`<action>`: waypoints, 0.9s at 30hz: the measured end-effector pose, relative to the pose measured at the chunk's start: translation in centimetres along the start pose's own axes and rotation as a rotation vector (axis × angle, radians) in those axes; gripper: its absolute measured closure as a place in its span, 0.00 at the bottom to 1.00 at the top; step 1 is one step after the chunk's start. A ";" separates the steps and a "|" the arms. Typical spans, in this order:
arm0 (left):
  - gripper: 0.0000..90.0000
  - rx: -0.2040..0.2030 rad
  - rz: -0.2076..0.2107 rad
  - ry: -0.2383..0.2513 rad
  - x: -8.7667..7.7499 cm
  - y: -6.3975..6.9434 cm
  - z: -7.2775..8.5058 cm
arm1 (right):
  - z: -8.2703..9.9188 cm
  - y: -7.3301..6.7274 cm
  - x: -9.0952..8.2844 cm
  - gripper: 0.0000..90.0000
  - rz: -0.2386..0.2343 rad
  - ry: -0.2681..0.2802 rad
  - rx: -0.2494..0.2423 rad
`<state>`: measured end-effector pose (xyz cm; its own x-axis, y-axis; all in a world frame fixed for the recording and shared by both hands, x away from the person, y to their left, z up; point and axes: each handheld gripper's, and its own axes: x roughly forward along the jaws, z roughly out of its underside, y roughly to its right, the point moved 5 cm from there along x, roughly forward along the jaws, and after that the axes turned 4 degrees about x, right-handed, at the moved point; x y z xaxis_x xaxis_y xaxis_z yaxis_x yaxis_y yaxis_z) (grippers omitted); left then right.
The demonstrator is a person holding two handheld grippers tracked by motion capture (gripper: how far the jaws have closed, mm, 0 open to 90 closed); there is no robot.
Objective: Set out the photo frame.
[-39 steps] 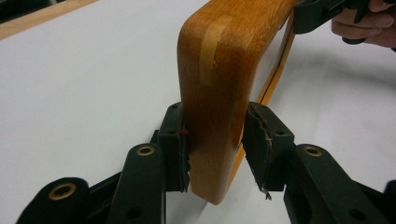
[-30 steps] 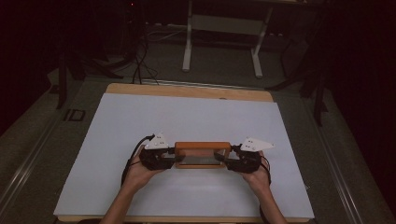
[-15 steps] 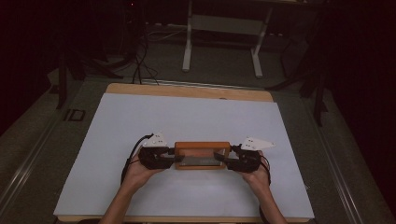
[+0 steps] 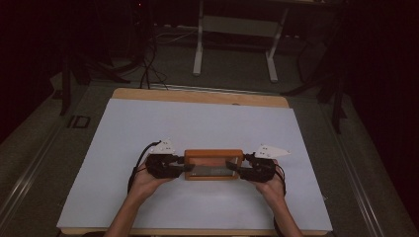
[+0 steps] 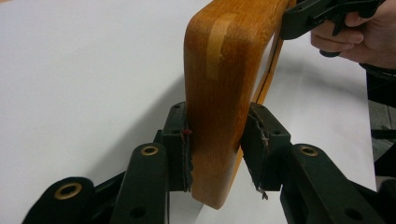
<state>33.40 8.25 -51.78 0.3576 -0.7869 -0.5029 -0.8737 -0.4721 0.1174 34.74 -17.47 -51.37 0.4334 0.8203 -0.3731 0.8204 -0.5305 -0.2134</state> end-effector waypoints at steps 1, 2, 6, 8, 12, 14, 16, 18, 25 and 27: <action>0.71 -0.002 0.002 0.001 0.0 0.0 0.0 | 0.0 0.0 0.0 0.54 -0.001 0.001 0.002; 0.71 -0.004 0.004 0.001 0.0 0.0 0.0 | 0.0 0.0 0.0 0.55 -0.002 0.001 0.005; 0.72 -0.016 0.014 0.006 -0.1 -0.1 0.0 | 0.0 0.1 0.1 0.55 -0.008 0.002 0.015; 0.72 -0.019 0.016 0.005 -0.1 -0.2 0.1 | 0.0 0.1 0.1 0.55 -0.008 0.001 0.020; 0.72 -0.028 0.020 0.007 -0.1 -0.3 0.1 | 0.0 0.1 0.1 0.55 -0.008 -0.001 0.026; 0.72 -0.033 0.019 0.011 -0.1 -0.3 0.1 | 0.0 0.1 0.2 0.55 -0.007 -0.001 0.030; 0.71 -0.036 0.021 0.012 -0.1 -0.4 0.1 | 0.0 0.1 0.2 0.55 -0.007 -0.002 0.034; 0.71 -0.043 0.024 0.014 -0.1 -0.5 0.2 | 0.0 0.1 0.3 0.55 -0.007 -0.004 0.038; 0.71 -0.066 0.027 0.014 0.0 -0.7 0.4 | 0.2 0.2 0.6 0.55 -0.008 -0.013 0.062; 0.71 -0.072 0.028 0.014 -0.1 -0.9 0.5 | 0.1 0.3 0.7 0.55 -0.008 -0.014 0.067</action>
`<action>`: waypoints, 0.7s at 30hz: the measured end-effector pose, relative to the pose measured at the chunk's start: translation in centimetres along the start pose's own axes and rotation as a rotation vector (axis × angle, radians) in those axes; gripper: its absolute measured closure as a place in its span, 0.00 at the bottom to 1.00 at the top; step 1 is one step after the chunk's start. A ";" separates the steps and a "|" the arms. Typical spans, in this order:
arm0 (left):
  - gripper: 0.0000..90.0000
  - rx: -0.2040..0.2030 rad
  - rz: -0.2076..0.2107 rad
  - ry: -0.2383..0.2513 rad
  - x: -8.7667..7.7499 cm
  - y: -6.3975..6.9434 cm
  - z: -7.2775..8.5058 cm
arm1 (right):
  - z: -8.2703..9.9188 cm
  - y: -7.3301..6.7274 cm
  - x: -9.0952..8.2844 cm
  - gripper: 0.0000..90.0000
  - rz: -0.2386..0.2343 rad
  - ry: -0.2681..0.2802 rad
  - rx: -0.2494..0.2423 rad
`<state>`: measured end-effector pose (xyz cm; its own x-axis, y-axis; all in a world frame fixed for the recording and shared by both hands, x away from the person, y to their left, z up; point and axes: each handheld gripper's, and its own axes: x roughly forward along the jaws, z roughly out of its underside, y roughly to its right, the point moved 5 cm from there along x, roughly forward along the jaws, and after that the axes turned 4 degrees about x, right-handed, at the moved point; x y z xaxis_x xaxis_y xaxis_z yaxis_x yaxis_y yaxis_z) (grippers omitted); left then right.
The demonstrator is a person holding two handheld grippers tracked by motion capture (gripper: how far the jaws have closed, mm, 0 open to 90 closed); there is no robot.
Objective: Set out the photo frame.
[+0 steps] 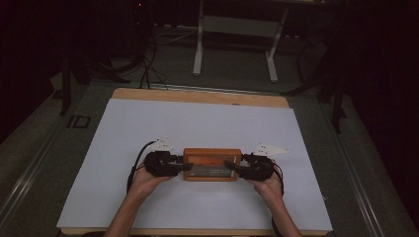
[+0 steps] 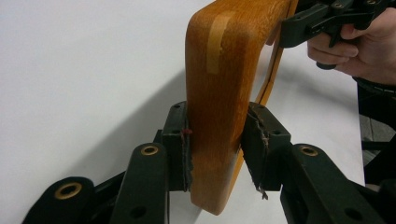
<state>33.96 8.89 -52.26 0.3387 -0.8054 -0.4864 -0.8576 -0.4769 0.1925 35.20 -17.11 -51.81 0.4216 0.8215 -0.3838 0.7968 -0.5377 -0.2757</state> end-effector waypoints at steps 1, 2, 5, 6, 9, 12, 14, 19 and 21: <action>0.71 -0.004 0.000 0.000 0.0 0.0 0.0 | 0.0 0.0 0.1 0.55 -0.002 0.000 0.003; 0.71 -0.006 0.001 0.000 0.0 -0.1 0.1 | 0.0 0.0 0.1 0.55 -0.004 0.000 0.008; 0.71 -0.014 0.001 0.001 0.0 -0.2 0.1 | 0.0 0.1 0.2 0.55 -0.002 -0.004 0.013; 0.71 -0.015 0.001 0.002 0.0 -0.3 0.2 | 0.0 0.1 0.3 0.55 -0.002 -0.004 0.018; 0.71 -0.026 0.001 0.005 0.0 -0.4 0.2 | 0.0 0.1 0.4 0.55 0.001 -0.008 0.027; 0.71 -0.035 0.000 0.003 0.1 -0.6 0.4 | 0.0 0.2 0.6 0.55 -0.002 -0.015 0.036; 0.71 -0.045 0.000 0.001 0.2 -0.7 0.5 | 0.1 0.3 0.8 0.55 0.000 -0.021 0.045; 0.70 -0.062 0.001 0.004 0.4 -1.0 0.7 | 0.2 0.6 1.0 0.55 0.002 -0.025 0.059; 0.70 -0.066 -0.001 0.005 0.4 -1.0 0.7 | 0.3 0.6 1.0 0.54 0.001 -0.026 0.065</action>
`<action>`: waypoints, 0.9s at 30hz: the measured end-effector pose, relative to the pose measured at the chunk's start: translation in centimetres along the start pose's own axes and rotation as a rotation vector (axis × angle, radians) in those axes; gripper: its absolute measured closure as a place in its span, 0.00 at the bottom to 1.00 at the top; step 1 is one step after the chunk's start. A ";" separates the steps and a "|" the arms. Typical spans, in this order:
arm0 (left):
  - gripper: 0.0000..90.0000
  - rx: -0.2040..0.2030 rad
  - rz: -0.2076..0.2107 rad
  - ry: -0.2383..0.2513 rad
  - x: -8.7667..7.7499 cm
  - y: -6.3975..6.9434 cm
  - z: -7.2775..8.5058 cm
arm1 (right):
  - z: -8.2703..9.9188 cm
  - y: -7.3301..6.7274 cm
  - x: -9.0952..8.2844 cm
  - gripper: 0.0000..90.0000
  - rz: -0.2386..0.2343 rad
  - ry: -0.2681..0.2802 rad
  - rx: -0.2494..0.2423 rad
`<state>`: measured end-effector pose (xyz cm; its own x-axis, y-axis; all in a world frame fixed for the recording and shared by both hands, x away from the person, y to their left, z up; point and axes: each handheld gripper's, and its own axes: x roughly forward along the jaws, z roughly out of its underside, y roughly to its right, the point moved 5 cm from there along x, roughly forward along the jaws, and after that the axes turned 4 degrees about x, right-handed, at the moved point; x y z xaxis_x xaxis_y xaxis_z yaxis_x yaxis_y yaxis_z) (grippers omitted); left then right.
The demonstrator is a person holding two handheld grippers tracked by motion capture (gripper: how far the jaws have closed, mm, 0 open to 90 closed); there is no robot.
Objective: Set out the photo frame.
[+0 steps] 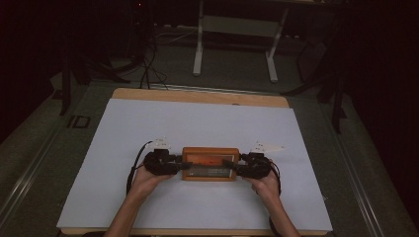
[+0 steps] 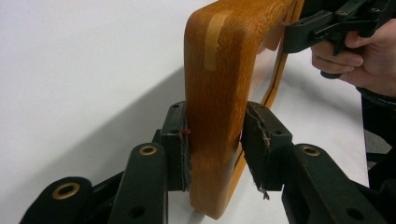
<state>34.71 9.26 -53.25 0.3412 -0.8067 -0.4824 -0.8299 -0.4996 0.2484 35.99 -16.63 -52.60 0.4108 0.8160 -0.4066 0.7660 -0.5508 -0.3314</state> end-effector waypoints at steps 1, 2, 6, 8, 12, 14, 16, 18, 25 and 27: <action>0.70 -0.003 0.000 0.001 0.0 0.0 0.0 | 0.0 0.0 0.0 0.55 0.000 0.000 0.002; 0.70 -0.003 -0.002 -0.001 0.0 -0.1 0.0 | 0.0 0.1 0.1 0.55 0.000 -0.001 0.003; 0.70 -0.012 -0.004 -0.003 0.1 -0.2 0.2 | 0.2 0.2 0.3 0.55 -0.001 -0.005 0.016; 0.70 -0.013 -0.006 -0.006 0.2 -0.2 0.2 | 0.2 0.3 0.3 0.55 -0.002 -0.007 0.018; 0.70 -0.019 -0.010 -0.010 0.2 -0.4 0.3 | 0.3 0.4 0.5 0.54 -0.005 -0.007 0.022; 0.69 -0.020 -0.009 -0.012 0.3 -0.5 0.4 | 0.4 0.5 0.7 0.54 -0.003 -0.010 0.023; 0.69 -0.022 -0.008 -0.011 0.3 -0.6 0.4 | 0.4 0.5 0.7 0.54 -0.002 -0.010 0.023; 0.69 -0.025 -0.007 -0.008 0.3 -0.6 0.4 | 0.4 0.5 0.7 0.55 -0.002 -0.009 0.024; 0.69 -0.033 -0.002 -0.005 0.4 -0.7 0.5 | 0.4 0.5 0.8 0.55 -0.003 -0.006 0.025; 0.69 -0.041 0.002 -0.001 0.4 -0.8 0.5 | 0.4 0.6 0.8 0.55 -0.004 -0.006 0.028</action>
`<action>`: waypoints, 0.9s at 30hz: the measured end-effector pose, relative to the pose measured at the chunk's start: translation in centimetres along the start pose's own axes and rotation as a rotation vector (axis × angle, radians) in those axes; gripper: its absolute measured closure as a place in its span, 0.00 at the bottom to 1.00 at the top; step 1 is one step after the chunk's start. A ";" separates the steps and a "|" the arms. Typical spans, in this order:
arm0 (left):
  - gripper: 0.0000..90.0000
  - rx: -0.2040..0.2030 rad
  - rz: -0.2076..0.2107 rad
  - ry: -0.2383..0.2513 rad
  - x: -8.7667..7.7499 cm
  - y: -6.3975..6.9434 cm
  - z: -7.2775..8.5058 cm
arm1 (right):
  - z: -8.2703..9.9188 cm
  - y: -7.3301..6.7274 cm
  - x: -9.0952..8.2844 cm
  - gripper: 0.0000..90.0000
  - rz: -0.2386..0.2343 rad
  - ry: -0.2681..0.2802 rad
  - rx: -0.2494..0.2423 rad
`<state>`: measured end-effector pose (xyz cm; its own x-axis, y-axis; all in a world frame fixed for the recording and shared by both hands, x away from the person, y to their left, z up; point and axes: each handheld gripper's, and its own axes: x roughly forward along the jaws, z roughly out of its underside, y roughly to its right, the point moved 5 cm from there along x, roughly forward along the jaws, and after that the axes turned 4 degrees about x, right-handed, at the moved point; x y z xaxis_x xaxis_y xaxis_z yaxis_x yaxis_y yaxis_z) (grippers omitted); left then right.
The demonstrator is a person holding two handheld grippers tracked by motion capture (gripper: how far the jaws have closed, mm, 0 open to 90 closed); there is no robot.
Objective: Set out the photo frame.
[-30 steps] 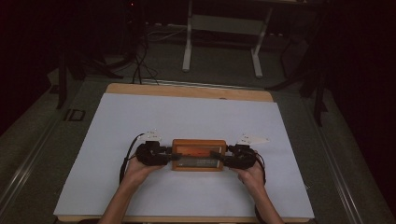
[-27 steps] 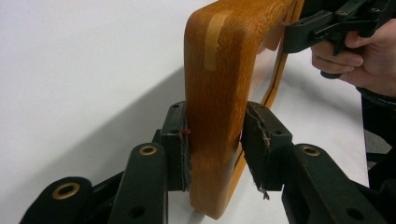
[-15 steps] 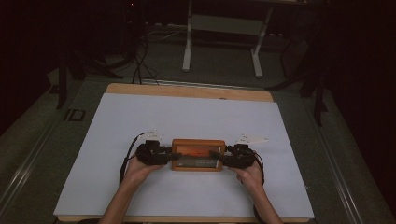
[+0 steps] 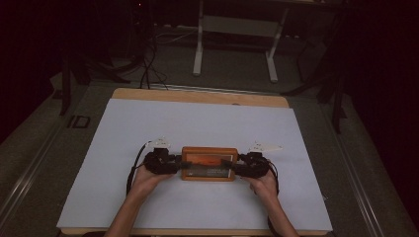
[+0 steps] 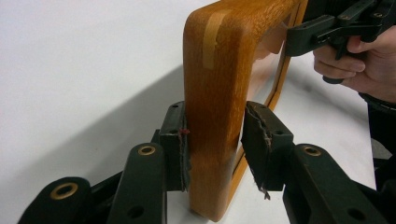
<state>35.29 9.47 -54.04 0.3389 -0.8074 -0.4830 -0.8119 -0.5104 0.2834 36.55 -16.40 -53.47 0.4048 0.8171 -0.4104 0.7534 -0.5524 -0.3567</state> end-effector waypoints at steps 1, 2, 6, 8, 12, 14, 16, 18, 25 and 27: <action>0.69 -0.002 0.002 0.001 0.0 -0.1 0.0 | 0.0 0.0 0.0 0.55 -0.001 0.000 0.002; 0.69 -0.008 0.005 0.003 0.0 -0.2 0.0 | 0.0 0.1 0.1 0.55 -0.004 0.001 0.003; 0.69 -0.018 0.011 0.008 0.0 -0.4 0.1 | -0.1 0.2 0.2 0.55 -0.008 0.004 0.008; 0.69 -0.025 0.012 0.011 0.1 -0.5 0.1 | -0.1 0.3 0.2 0.56 -0.013 0.005 0.010; 0.69 -0.030 0.010 0.013 0.1 -0.5 0.0 | -0.1 0.3 0.2 0.56 -0.018 0.008 0.010; 0.69 -0.030 0.008 0.014 0.1 -0.5 0.0 | -0.1 0.4 0.2 0.57 -0.019 0.010 0.011; 0.69 -0.033 0.008 0.016 0.1 -0.5 0.0 | -0.1 0.4 0.2 0.57 -0.021 0.012 0.011; 0.68 -0.037 0.007 0.017 0.2 -0.6 0.0 | -0.1 0.4 0.2 0.57 -0.021 0.012 0.011; 0.66 -0.018 0.013 0.007 0.3 -0.4 0.1 | 0.0 0.2 0.3 0.53 -0.008 0.009 -0.013; 0.64 -0.011 0.005 -0.001 0.4 -0.4 0.1 | 0.1 0.2 0.4 0.51 -0.006 0.008 -0.015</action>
<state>35.66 9.42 -54.44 0.3340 -0.8098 -0.4824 -0.8083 -0.5093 0.2953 36.84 -16.25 -53.75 0.4047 0.8217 -0.4013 0.7635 -0.5451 -0.3462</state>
